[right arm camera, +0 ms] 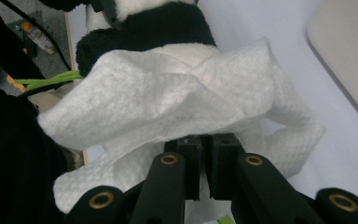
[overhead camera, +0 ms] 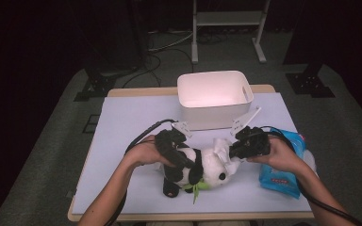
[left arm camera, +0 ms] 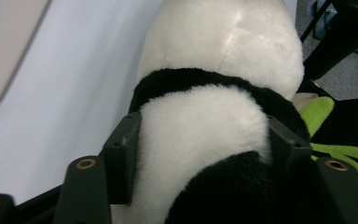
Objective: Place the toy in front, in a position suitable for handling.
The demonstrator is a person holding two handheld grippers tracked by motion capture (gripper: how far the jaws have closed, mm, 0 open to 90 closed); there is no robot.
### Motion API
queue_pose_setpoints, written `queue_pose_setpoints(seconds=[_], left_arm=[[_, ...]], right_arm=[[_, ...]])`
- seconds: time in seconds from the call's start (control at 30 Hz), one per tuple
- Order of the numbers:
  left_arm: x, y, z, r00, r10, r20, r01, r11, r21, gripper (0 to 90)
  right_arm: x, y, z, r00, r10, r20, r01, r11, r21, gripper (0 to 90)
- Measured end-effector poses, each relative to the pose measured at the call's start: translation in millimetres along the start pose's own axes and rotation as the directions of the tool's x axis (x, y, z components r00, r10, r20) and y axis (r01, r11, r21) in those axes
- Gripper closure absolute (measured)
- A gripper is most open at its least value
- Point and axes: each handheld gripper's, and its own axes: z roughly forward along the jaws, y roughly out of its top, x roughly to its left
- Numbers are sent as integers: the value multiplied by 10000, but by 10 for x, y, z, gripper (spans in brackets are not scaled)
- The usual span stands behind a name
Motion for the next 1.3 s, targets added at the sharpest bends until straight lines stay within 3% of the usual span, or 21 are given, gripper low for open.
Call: queue_pose_setpoints(seconds=[0.2,0.3,0.4,0.5,0.63,0.77,0.97,1.1,1.23,1.3], left_arm=[[51,126,-51,9979,462,-446,-469,9988,-160,422],[86,234,-84,9944,768,-720,-792,9964,-311,427],[126,323,-98,9868,1261,-1017,-1306,9907,-386,427],[181,362,-36,9832,1484,-1061,-1538,9871,-451,424],[221,272,114,9920,1081,-656,-1118,9922,-555,388],[211,156,82,9976,549,-412,-588,9930,-1020,307],[113,83,-105,9993,57,-363,-111,9888,-1487,185],[118,3,-133,9985,-392,-377,339,9906,-1325,156],[95,-40,-80,9987,-418,-303,374,9902,-1348,165],[71,-48,-59,9993,-211,-322,169,9919,-1257,178]], right_arm=[[-66,27,-93,9996,-49,295,50,10000,-49,847],[-121,39,-172,9990,131,437,-125,9998,-128,847],[-184,41,-244,9979,256,592,-245,9995,-189,847],[-235,23,-272,9967,334,746,-324,9994,-144,846],[-263,-58,-155,9964,499,685,-520,9982,295,847],[-231,-104,-103,9978,578,337,-581,9983,61,848],[-95,-79,-87,9994,157,323,-176,9981,593,847],[-36,-101,-86,9997,108,205,-125,9966,820,845],[-30,-67,-113,9999,57,159,-70,9965,828,843],[-42,-20,-124,9997,10,236,-29,9970,779,843]])
